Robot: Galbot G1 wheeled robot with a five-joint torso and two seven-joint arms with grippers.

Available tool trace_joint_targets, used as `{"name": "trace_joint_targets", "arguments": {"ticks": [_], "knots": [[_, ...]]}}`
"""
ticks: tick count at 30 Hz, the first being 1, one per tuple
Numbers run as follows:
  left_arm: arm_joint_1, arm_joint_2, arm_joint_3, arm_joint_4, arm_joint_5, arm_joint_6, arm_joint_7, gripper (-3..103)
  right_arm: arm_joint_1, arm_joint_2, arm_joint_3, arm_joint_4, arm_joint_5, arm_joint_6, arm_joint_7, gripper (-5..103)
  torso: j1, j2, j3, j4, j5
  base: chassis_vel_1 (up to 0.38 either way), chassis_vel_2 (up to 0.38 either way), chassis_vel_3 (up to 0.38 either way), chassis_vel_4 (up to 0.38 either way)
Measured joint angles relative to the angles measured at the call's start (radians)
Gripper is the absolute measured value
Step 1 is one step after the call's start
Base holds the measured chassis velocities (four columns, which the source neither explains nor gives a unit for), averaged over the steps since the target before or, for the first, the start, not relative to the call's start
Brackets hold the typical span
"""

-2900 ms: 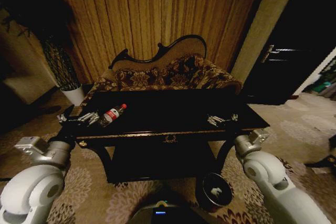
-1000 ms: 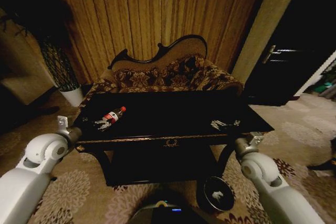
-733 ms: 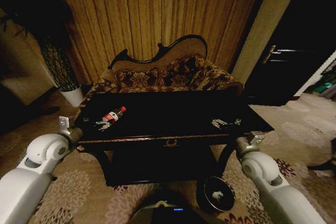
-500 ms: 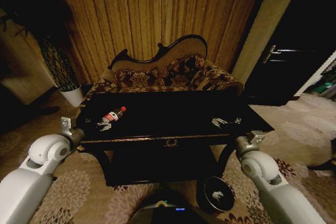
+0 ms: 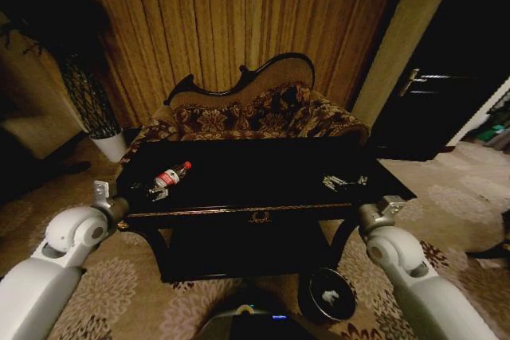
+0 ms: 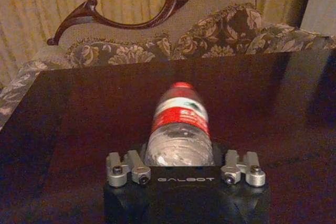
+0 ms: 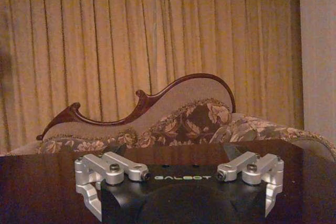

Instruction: Move to the front of the table and place the trash on the table into the trash bin.

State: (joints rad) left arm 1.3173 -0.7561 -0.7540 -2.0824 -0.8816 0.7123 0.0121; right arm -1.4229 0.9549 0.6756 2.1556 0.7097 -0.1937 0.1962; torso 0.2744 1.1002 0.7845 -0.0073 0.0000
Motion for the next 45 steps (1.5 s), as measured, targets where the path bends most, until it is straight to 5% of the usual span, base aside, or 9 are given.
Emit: {"name": "trace_joint_targets", "arguments": {"ticks": [13, 17, 20, 27, 29, 35, 36, 39, 45], "knots": [[-0.006, -0.015, -0.001, 0.004, 0.019, -0.021, 0.011, 39, 0.002, -0.004, 0.001, 0.000, 0.000, 0.002, 0.000, 100, 0.000, 0.000, 0.000, 0.0000, 0.0001, 0.000, 0.000, 0.000, 0.000], [-0.009, -0.031, 0.024, 0.008, 0.172, -0.232, 0.054, 39, 0.001, -0.008, -0.002, 0.015, 0.011, 0.002, 0.000, 100, 0.000, 0.000, 0.000, 0.0000, -0.0003, 0.000, 0.000, 0.000, 0.000], [-0.013, -0.037, 0.030, -0.008, 0.189, -0.274, 0.044, 39, 0.003, -0.009, -0.004, 0.018, 0.016, 0.002, 0.000, 100, 0.000, 0.000, 0.000, 0.0000, -0.0002, 0.000, 0.000, 0.000, 0.000], [-0.004, -0.066, 0.004, -0.065, 0.315, -0.501, 0.027, 39, 0.011, -0.036, 0.002, 0.076, 0.087, -0.022, 0.001, 100, 0.000, 0.000, 0.000, 0.0001, -0.0002, 0.000, 0.000, 0.000, 0.000], [0.000, -0.068, -0.006, -0.079, 0.334, -0.523, 0.032, 39, 0.011, -0.038, 0.003, 0.085, 0.103, -0.026, 0.002, 100, 0.000, 0.000, 0.000, 0.0003, -0.0001, 0.000, 0.000, 0.000, 0.000], [0.005, -0.049, -0.032, -0.147, 0.397, -0.702, 0.059, 39, 0.009, -0.069, 0.014, 0.213, 0.327, -0.070, -0.001, 100, 0.000, 0.000, 0.000, -0.0001, 0.0002, 0.000, 0.000, 0.000, 0.000], [0.005, -0.049, -0.032, -0.147, 0.397, -0.702, 0.059, 39, 0.009, -0.069, 0.014, 0.213, 0.327, -0.070, -0.001, 100, 0.000, 0.000, 0.000, -0.0001, 0.0002, 0.000, 0.000, 0.000, 0.000], [0.000, -0.022, -0.005, -0.157, 0.418, -0.774, 0.064, 39, 0.059, -0.120, 0.012, 0.282, 0.566, -0.083, -0.015, 100, 0.000, 0.000, 0.000, -0.0001, -0.0003, 0.000, 0.000, 0.000, 0.000], [-0.001, 0.055, 0.016, -0.124, 0.426, -0.841, 0.085, 39, 0.184, -0.184, -0.051, 0.278, 0.741, -0.085, -0.084, 100, 0.000, 0.000, 0.000, 0.0004, -0.0001, 0.000, 0.000, 0.000, 0.000]]}}
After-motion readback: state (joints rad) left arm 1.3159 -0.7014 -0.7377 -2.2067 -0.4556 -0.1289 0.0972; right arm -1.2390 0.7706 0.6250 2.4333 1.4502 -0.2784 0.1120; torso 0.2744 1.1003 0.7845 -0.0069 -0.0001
